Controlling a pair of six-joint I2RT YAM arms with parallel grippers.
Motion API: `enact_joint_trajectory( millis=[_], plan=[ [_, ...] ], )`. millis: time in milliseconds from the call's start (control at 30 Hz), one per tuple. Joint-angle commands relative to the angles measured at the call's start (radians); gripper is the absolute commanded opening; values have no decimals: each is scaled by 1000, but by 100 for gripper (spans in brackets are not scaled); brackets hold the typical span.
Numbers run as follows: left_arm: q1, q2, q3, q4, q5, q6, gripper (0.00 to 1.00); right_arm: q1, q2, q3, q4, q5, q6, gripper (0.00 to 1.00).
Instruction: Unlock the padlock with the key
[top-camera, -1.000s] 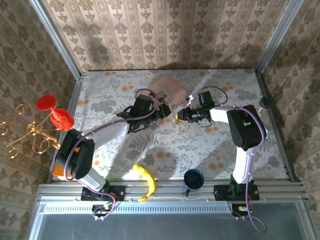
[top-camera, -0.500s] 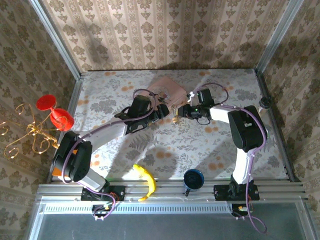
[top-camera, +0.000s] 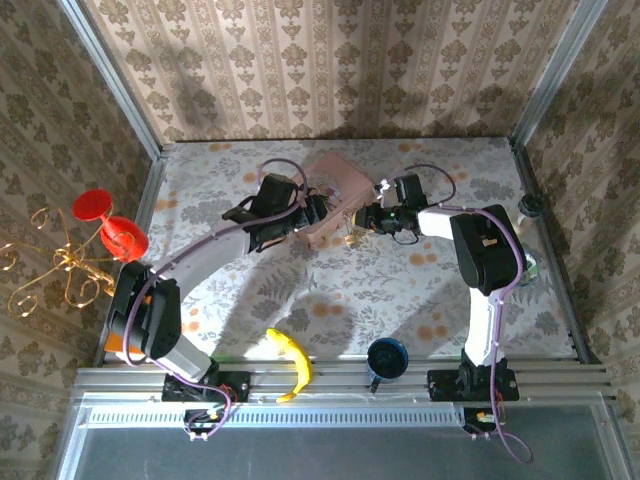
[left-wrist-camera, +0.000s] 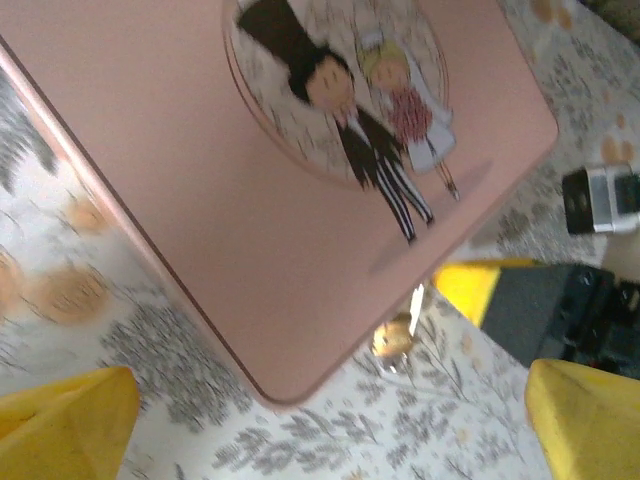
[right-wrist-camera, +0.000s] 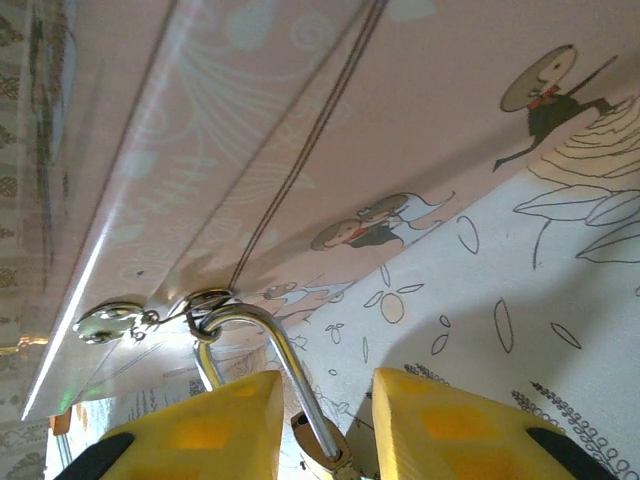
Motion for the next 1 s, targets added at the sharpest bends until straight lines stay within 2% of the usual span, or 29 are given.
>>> enact_joint_trajectory(
  millis=[0,167,500,833,967],
  plan=[
    [17,35,57,-127,-148,105,100,8,9,22,5,-30,1,32],
    [53,120,114,-166,-152,127,100,16,17,30,-15,-35,-15,34],
    [64,254,218,-224,-161,184,100,31,36,45,-28,-30,-22,33],
    [65,250,173,-214,-141,174,100,36,46,34,-12,-32,-13,26],
    [65,241,157,-203,-131,167,100,37,43,25,13,-36,6,20]
  ],
)
